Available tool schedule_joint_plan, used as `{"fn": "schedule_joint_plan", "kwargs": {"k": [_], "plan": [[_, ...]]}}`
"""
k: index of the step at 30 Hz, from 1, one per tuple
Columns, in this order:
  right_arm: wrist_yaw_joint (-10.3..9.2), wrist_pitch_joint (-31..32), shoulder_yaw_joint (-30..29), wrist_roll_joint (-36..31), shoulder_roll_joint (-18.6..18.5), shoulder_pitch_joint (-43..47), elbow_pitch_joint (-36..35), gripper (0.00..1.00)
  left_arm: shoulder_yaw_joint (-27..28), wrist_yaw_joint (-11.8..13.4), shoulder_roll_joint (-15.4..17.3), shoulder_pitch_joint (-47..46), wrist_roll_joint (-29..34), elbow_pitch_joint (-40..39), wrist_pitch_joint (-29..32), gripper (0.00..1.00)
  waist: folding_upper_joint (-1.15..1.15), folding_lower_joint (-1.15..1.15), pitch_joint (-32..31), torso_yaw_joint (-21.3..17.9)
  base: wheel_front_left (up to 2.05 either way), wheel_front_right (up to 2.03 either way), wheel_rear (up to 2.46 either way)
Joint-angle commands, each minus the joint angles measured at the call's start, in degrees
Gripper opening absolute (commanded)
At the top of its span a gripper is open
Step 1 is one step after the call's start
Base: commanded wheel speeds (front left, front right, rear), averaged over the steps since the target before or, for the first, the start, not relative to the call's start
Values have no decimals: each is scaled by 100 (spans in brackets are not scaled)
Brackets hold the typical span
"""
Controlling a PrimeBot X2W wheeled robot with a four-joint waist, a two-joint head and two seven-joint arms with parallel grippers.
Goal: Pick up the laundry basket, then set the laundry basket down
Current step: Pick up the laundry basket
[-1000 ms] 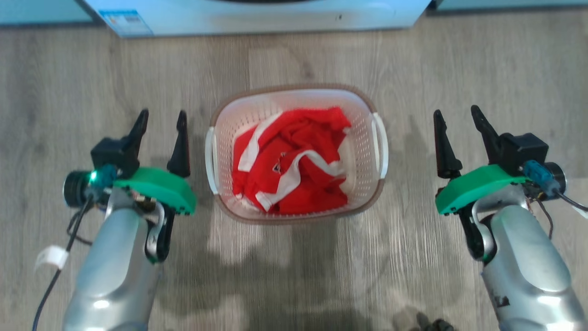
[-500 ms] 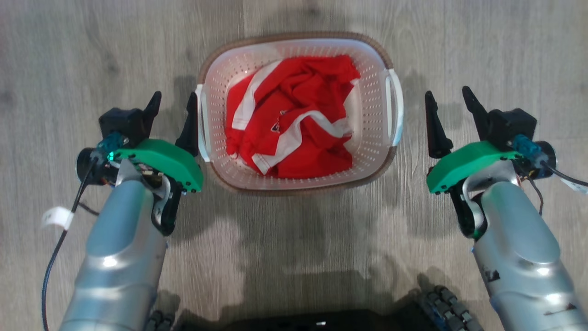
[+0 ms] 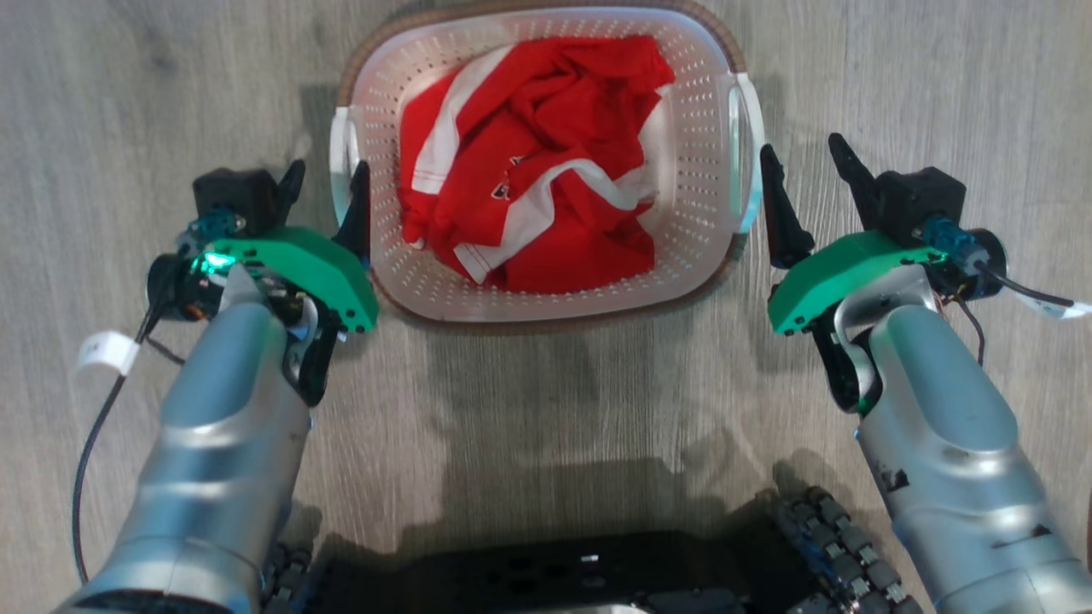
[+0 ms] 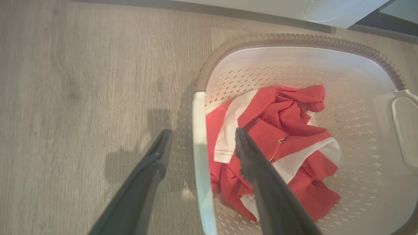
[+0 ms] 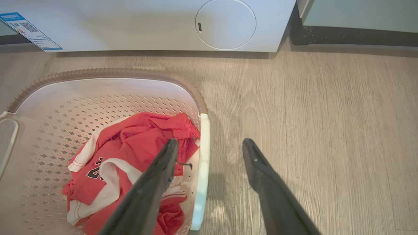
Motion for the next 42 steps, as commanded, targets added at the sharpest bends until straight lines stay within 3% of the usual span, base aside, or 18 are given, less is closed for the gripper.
{"fn": "schedule_joint_plan", "kwargs": {"k": [1,30,32,33,34,42], "plan": [[-9,-70,134,26,105,118,-61,100,66,-34,102,6,-83,-2,-30,100,0,0,100,-45,0,0,0],[-9,-70,893,649,116,-862,1353,100,-892,-36,251,-1109,-1013,1005,-30,100,0,0,782,60,0,0,0],[-9,-70,968,744,116,-929,1507,36,-968,-36,269,-1165,-1088,1038,-30,32,0,0,798,61,0,0,0],[-9,-70,993,784,116,-966,1594,16,-1004,-36,275,-1186,-1126,1048,-30,7,0,0,806,61,0,0,0],[-9,-70,1024,851,116,-999,1694,0,-1041,-36,273,-1201,-1171,1068,-30,0,0,0,810,64,0,0,0],[-9,-70,1206,1055,116,-1200,2032,0,-1306,-36,291,-1317,-1496,1209,-30,0,0,0,803,71,0,0,0]]}}
